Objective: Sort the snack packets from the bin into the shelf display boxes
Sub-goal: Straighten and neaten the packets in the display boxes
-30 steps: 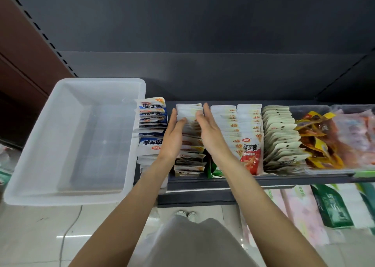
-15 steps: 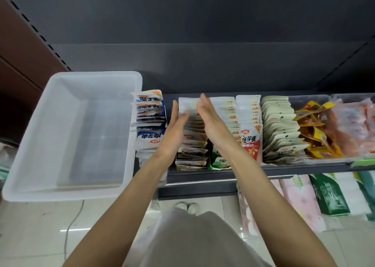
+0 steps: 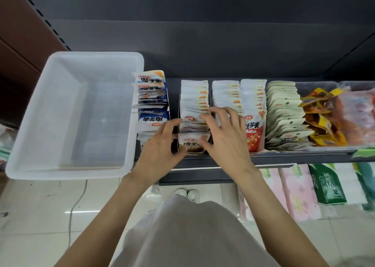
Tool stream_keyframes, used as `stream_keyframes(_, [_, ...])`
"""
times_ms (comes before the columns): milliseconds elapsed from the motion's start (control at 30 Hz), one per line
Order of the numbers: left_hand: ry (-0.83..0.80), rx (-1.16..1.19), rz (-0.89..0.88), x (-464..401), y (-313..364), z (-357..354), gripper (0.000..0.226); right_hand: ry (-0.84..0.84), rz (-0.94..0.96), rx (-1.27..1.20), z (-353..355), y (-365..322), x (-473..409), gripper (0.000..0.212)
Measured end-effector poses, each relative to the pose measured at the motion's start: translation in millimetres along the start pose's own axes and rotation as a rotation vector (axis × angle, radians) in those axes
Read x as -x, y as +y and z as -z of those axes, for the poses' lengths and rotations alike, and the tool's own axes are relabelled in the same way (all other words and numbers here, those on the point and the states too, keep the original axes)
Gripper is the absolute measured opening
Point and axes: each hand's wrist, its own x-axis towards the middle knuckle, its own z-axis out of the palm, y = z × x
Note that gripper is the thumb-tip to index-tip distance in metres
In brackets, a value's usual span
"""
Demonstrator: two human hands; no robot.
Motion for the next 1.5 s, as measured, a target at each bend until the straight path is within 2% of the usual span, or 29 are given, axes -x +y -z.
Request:
stream_keyframes(200, [0.147,0.092,0.112,-16.0,3.5,-7.1,0.049,0.041,-0.098,-0.041,-4.8,-9.3,-5.1,0.059])
stream_keyframes(300, [0.190,0.020,0.131,-18.5,4.5,-11.7,0.042,0.082,-0.133,-0.209,2.8,-13.5,8.2,0.054])
stream_keyframes(367, [0.226,-0.047,0.115,-22.2,8.3,-18.6,0.043,0.132,-0.181,-0.351,5.7,-16.7,19.3,0.048])
stream_keyframes(433, [0.236,-0.028,0.120,-25.1,17.1,-25.2,0.047,0.112,-0.254,-0.497,7.8,-23.0,28.8,0.049])
stream_keyframes(567, [0.153,0.480,0.210,-24.9,17.8,-38.5,0.050,-0.154,-0.305,-0.615,1.8,-40.6,31.9,0.076])
stream_keyframes(633, [0.153,0.615,0.261,-21.7,10.9,-43.9,0.057,-0.188,-0.301,-0.624,-2.1,-46.6,25.9,0.079])
stream_keyframes(733, [0.115,0.821,0.319,-18.4,11.2,-44.7,0.053,-0.177,-0.406,-0.697,-9.7,-46.5,16.7,0.079])
stream_keyframes(833, [0.110,1.013,0.365,-18.2,17.9,-44.5,0.052,-0.116,-0.491,-0.968,-19.3,-50.3,11.7,0.081])
stream_keyframes(900, [0.124,1.093,0.373,-21.0,21.3,-44.1,0.052,-0.055,-0.530,-1.108,-23.8,-55.6,9.9,0.080])
stream_keyframes(967, [0.140,1.146,0.387,-23.5,24.7,-42.5,0.053,-0.024,-0.559,-1.127,-25.3,-57.1,8.8,0.081])
stream_keyframes(1233, [0.151,1.103,0.362,-26.7,23.5,-39.2,0.054,-0.038,-0.503,-1.100,-19.3,-51.2,3.1,0.073])
stream_keyframes(1500, [0.201,1.136,0.366,-50.2,18.5,-43.0,0.049,-0.018,-0.603,-1.300,-17.9,-42.4,-30.4,0.065])
